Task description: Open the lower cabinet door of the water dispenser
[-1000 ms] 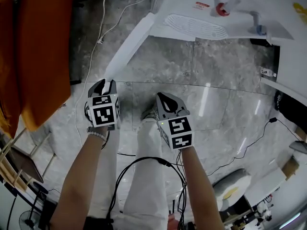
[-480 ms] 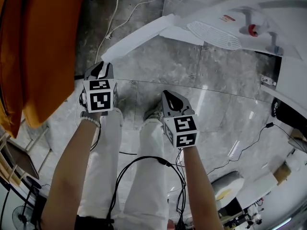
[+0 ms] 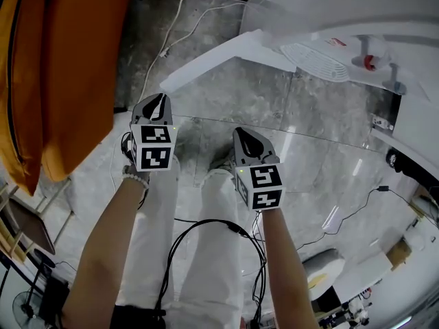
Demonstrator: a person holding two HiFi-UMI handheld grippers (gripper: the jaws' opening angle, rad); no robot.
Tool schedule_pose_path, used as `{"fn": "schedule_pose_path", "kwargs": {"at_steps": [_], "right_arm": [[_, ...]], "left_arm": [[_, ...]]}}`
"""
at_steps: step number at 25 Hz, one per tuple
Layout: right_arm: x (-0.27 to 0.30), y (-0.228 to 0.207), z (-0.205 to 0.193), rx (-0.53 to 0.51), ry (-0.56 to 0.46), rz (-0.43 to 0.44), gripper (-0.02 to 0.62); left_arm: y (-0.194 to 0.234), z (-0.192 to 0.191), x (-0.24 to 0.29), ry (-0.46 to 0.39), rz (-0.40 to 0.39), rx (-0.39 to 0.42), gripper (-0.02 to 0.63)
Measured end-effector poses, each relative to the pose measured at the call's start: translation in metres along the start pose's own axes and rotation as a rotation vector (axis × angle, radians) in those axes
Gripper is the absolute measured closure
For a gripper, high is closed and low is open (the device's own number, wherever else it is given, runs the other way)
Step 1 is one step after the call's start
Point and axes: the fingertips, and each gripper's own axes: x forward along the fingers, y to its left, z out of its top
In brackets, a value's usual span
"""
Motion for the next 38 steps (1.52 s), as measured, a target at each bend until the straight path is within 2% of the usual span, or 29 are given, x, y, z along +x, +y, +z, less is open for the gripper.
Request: {"fn": "schedule_pose_path", "kwargs": {"at_steps": [2,9,17,29,38], "right_arm": [[-0.004,0.0,0.01,-0.007,-0.02,-0.016,0.592],[-0.039,0.008,0.052,-0.003,-0.11,-0.066,0.592],[-0.109,0.024,0.11,-0.015,-0.22,-0.085,0.592],[-0.232,0.043,0.195,-0.034,-0.391,-0.122,0.592],[-0.3,0.068,0.229,-0.04,-0.469,-0.159,0.592]], "left_arm": [[0.002,0.007,-0.013,-0.027,0.0,-0.009,0.591],[-0.002,0.046,-0.077,-0.128,-0.062,-0.049,0.592],[-0.03,0.115,-0.159,-0.269,-0.164,0.041,0.592],[-0.063,0.218,-0.291,-0.437,-0.265,0.177,0.594],[-0.062,0.262,-0.379,-0.518,-0.324,0.201,0.592]]}}
